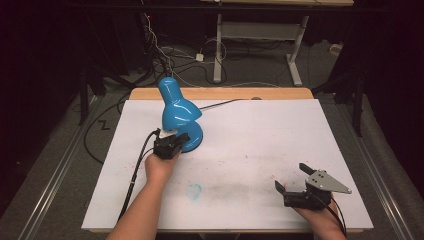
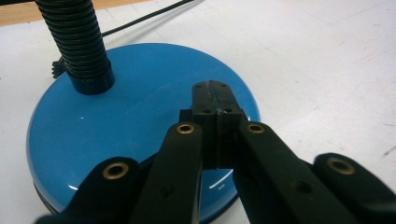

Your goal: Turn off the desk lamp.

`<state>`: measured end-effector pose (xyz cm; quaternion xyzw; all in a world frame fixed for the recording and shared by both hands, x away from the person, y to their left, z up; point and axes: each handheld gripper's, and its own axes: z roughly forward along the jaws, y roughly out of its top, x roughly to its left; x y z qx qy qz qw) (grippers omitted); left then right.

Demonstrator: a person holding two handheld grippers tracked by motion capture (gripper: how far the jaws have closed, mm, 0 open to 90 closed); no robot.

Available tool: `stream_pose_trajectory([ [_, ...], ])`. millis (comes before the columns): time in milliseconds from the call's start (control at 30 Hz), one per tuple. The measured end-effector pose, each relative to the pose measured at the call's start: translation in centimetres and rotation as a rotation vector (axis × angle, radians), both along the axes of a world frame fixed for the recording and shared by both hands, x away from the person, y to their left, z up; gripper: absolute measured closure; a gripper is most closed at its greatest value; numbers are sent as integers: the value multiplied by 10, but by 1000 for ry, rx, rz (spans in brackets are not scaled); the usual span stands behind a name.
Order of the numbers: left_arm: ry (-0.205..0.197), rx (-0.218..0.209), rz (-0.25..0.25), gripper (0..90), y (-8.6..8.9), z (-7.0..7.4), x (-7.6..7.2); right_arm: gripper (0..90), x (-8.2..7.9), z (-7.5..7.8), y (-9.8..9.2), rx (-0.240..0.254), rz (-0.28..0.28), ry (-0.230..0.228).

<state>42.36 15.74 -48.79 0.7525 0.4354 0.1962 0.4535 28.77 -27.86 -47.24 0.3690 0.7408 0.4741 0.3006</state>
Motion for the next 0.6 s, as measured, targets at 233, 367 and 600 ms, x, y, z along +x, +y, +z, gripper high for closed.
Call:
stream_pose_trajectory([
  [233,10,-33,-18,882,3,2,-11,4,-1,0,0,-1,-2,-1],
  [367,20,-37,-44,882,2,3,-21,4,-1,1,-1,2,-5,-3],
  [600,34,-47,-79,881,6,6,-42,4,-1,1,-4,6,-14,-2],
])
